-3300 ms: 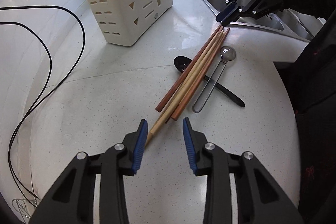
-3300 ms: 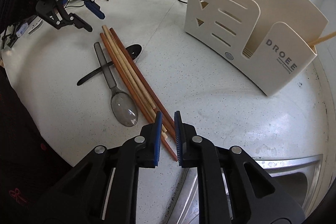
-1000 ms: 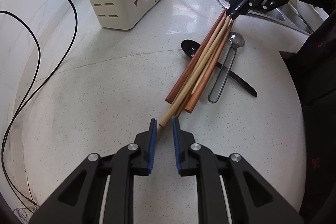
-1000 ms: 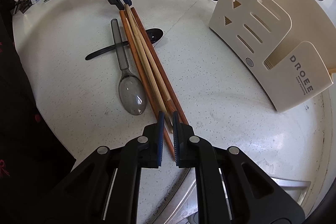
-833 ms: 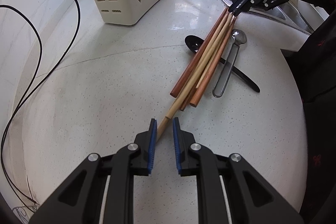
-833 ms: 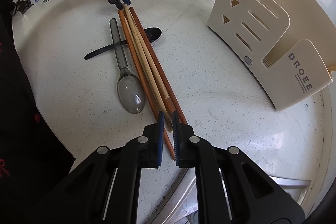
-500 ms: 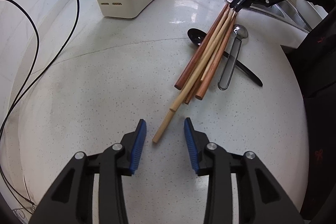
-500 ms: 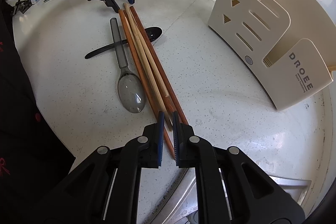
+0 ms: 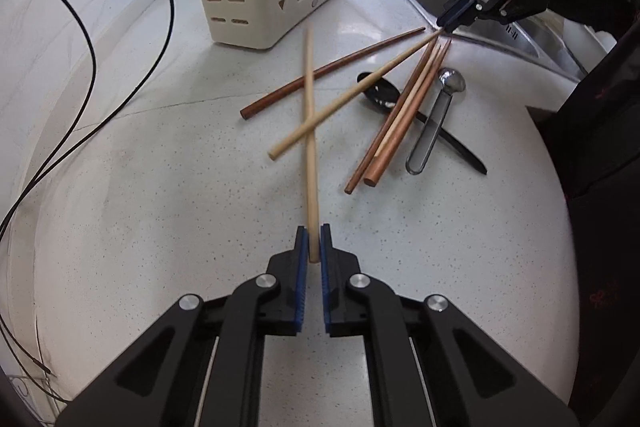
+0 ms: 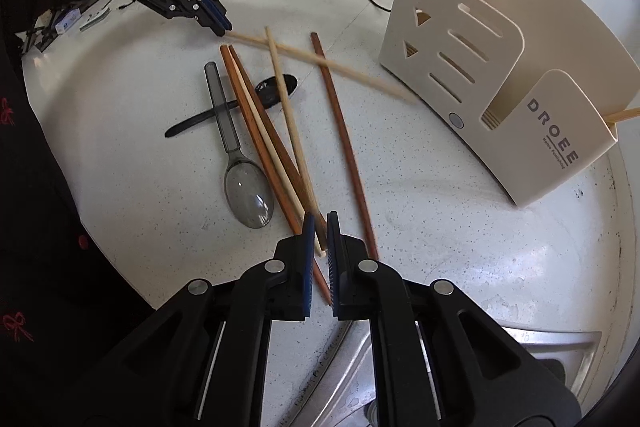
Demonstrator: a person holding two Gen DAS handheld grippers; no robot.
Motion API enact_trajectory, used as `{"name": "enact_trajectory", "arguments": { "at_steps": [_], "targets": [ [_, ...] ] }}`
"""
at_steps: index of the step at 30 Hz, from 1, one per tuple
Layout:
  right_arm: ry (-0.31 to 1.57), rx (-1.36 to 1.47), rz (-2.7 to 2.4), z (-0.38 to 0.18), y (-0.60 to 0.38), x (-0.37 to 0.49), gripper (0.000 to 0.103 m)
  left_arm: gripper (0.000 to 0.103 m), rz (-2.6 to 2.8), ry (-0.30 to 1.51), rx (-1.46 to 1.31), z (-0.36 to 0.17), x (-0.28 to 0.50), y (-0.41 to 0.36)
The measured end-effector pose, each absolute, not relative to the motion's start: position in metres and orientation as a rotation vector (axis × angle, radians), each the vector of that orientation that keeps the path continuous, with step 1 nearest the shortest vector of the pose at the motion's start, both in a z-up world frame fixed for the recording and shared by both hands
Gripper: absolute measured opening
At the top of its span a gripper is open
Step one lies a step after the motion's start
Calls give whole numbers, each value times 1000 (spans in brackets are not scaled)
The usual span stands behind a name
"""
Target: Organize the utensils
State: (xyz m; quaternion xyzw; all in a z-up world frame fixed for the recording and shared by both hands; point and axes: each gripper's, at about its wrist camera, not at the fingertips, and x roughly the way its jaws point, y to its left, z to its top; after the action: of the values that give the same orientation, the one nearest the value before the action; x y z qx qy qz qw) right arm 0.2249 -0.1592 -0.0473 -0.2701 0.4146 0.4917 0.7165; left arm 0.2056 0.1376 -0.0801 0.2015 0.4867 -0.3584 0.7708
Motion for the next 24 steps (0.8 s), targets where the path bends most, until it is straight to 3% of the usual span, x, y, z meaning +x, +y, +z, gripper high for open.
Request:
{"name": "enact_trajectory", "arguments": {
  "at_steps": [10,24],
  "targets": [
    [885,-429,1051,-36,-173,236,4,6,-744,959,282,-58,193,136],
    [675,-125,886,8,-197,249,4,6,-601,709,61,-4,192,124]
  ]
}}
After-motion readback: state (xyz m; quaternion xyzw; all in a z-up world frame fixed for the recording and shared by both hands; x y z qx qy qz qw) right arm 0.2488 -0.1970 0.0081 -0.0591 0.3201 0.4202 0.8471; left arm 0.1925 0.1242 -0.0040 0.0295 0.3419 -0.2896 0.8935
